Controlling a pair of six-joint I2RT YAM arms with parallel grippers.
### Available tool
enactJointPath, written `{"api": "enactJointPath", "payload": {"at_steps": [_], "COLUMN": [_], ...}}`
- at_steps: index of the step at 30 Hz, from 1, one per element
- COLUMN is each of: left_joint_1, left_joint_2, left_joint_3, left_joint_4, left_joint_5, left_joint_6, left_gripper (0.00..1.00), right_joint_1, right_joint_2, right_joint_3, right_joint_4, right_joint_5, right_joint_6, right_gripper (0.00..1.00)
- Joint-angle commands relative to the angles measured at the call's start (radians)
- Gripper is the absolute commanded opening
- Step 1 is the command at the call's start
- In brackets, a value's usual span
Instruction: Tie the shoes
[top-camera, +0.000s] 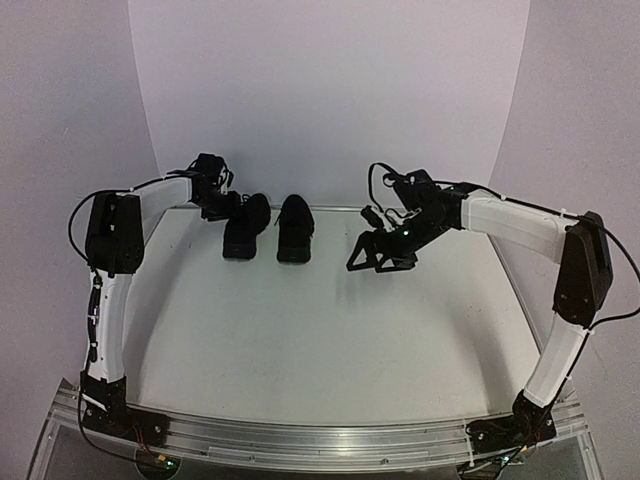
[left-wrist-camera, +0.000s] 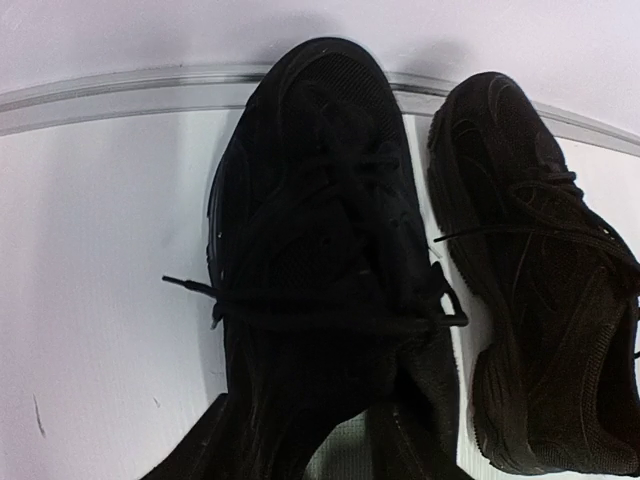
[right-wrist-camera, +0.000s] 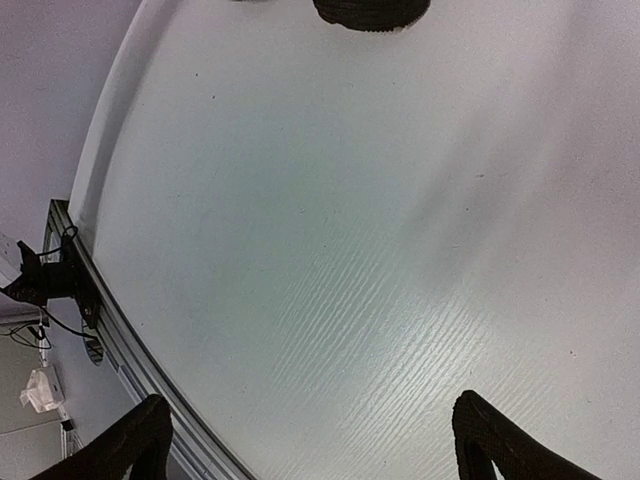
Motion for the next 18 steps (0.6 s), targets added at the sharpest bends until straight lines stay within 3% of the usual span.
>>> {"api": "enactJointPath", "payload": {"at_steps": [1,4,7,14,18], "left_joint_1": [0.004,0.003,0.005,0.003,-0.007], "left_joint_2": [-0.106,-0.182,-0.285,-0.428,-0.615], "left_joint_3": [0.033,-0.019,-0.092,-0.159,-0.438], "left_joint_4": [0.019,-0.004,-0.07,-0.289,-0.189], "left_joint_5": [0.011,0.068,0.086,0.194,0.251], "left_joint_6": [0.017,0.036,0.038,-0.1,-0.168], "left_gripper": [0.61,0.83,0.98,1.0,1.0], "right_joint_1": [-0.025,-0.049,-0.07,-0.091,-0.091], "right_joint_2": [0.0,0.005,0.003,-0.024,-0.04], "right_joint_3": [0.058,0.09,0.114,0.109,0.018], "right_joint_4": [0.005,0.006,0.011,0.075,0.135], "right_joint_5": [-0.012,-0.011,-0.015,-0.069,-0.149], "right_joint_6": [-0.018,-0.033,-0.048,-0.068,-0.067], "right_gripper": [0.94,0.94,0.94,0.95,0.95]}}
